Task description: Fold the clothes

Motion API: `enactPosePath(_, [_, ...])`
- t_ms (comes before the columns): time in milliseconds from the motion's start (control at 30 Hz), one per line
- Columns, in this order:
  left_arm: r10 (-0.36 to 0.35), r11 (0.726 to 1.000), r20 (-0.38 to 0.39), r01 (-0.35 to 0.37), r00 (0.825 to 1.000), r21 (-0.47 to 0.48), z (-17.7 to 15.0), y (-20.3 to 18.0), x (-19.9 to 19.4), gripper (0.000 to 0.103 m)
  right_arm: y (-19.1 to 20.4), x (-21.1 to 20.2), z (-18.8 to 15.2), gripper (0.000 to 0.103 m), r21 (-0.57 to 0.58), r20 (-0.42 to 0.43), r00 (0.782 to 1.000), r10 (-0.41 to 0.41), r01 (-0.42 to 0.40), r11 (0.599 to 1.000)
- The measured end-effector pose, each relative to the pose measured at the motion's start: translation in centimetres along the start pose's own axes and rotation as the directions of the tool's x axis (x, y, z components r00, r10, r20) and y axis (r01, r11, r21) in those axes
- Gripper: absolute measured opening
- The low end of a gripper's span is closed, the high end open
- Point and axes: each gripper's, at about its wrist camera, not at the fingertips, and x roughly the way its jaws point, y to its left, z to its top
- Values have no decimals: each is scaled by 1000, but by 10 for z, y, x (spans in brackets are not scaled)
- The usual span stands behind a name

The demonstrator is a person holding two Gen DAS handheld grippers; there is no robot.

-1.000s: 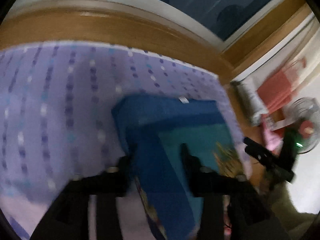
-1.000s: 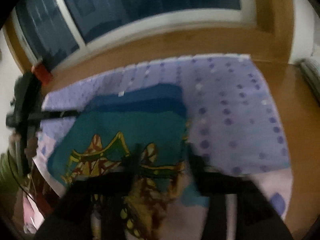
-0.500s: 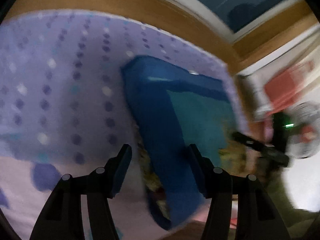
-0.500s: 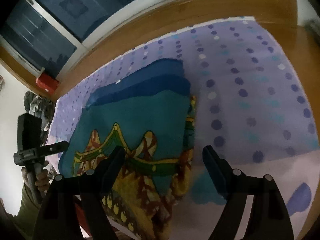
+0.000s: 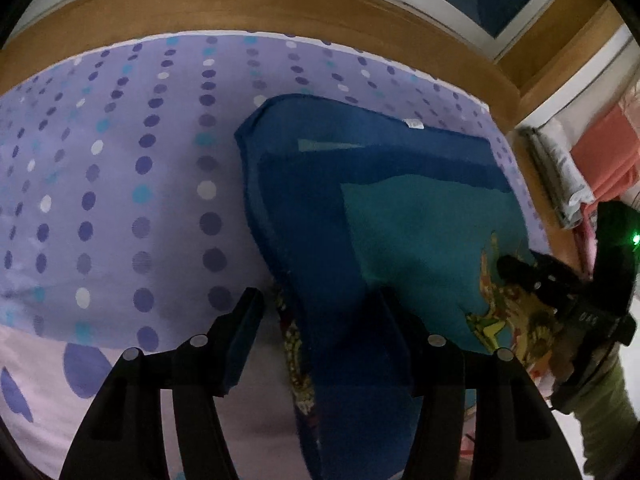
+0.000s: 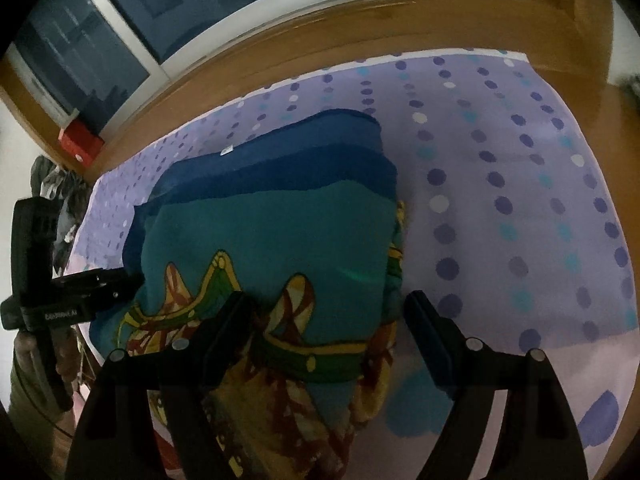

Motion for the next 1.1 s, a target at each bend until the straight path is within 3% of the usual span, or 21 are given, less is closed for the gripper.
enactPosePath(167, [-68, 995, 12, 69, 998, -67, -2, 10, -3, 59, -4, 0, 4, 81, 20, -11, 1000, 28, -28, 999])
enactPosePath(400, [-90, 993, 35, 93, 995, -77, 1, 5, -5, 59, 3, 6, 6, 83, -9, -11, 999, 42, -42, 999])
enactPosePath(667, [36, 999, 48, -36, 998, 8, 2, -19, 10, 62, 6, 7, 6, 82, -51, -8, 998, 58, -58, 997])
enactPosePath(833, [37, 999, 66, -36, 997, -24, -1, -18, 10, 63, 6, 7, 4, 51, -14, 7, 998, 66, -66, 998])
enactPosePath(933, [22, 999, 71, -20, 997, -31, -2, -19, 10, 61, 5, 9, 4, 40, 3, 7, 996, 91, -91, 996])
enactPosePath(1000, [5, 999, 76, -2, 997, -36, -2, -20, 10, 40, 4, 9, 4, 28, 14, 10, 993, 117, -118, 993])
enactPosePath(1100, [1, 1000, 90, 2, 996, -29, -4, -24, 8, 30, 1, 13, 4, 22, 42, 0, 987, 164, -163, 986])
